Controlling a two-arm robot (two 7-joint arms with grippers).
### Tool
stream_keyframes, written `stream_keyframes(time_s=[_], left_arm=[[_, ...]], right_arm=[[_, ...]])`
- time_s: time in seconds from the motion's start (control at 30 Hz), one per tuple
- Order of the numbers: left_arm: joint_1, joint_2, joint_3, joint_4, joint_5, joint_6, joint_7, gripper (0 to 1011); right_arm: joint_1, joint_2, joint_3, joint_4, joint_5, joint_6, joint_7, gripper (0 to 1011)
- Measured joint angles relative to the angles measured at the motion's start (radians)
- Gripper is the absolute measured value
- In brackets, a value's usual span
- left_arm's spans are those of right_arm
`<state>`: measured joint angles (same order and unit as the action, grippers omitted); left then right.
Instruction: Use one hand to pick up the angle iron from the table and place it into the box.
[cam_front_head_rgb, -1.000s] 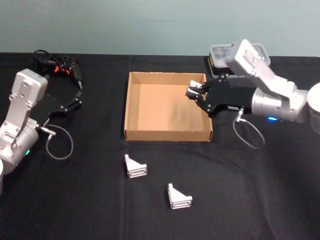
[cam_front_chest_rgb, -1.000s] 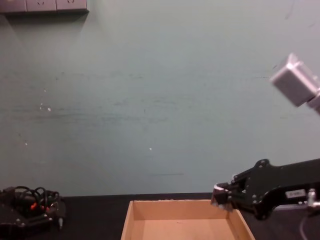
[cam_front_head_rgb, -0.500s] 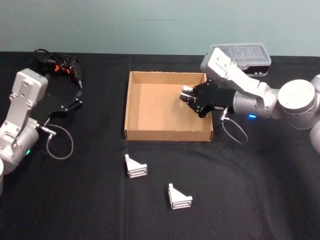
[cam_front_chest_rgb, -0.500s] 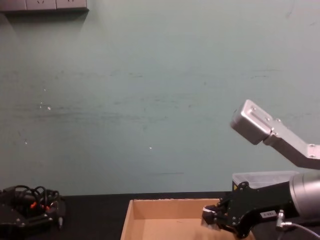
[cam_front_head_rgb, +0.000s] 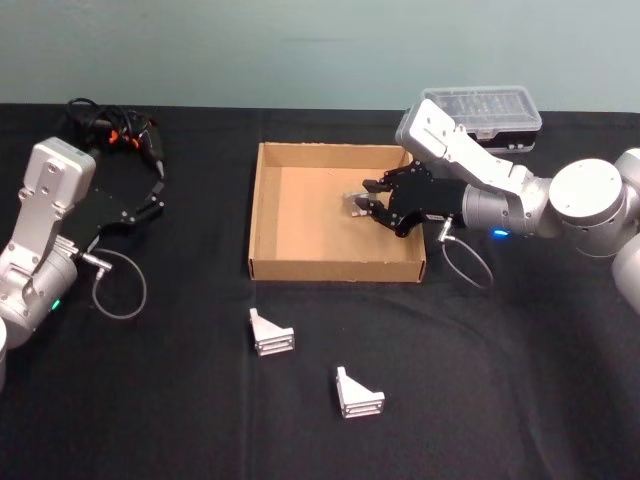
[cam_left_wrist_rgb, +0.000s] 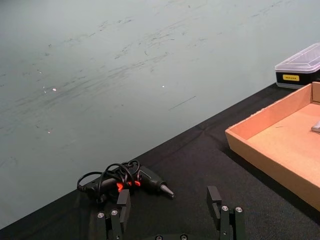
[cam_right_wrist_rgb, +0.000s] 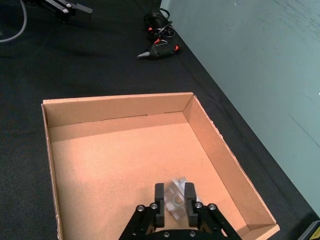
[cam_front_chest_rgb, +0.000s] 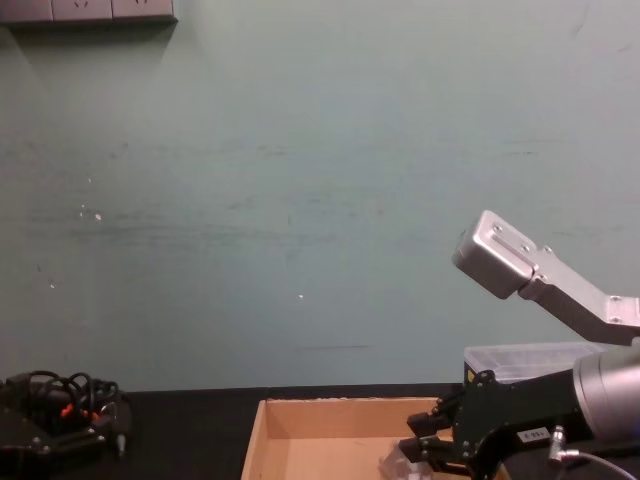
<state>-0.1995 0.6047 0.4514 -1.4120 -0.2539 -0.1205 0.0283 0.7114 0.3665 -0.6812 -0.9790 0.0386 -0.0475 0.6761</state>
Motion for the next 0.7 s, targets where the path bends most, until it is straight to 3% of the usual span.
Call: stream_keyframes(time_s=[0.33, 0.7], left_arm=[[0.000, 0.000, 0.000, 0.000, 0.000, 0.000, 0.000, 1000], [0.000, 0.000, 0.000, 0.000, 0.000, 0.000, 0.000, 1000]], right_arm=[[-0.023, 0.010, 0.025, -0.036, 0.000, 0.005, -0.006, 522], [-0.112, 0.087, 0.103, -0.208, 0.059, 0.032, -0.029, 889]])
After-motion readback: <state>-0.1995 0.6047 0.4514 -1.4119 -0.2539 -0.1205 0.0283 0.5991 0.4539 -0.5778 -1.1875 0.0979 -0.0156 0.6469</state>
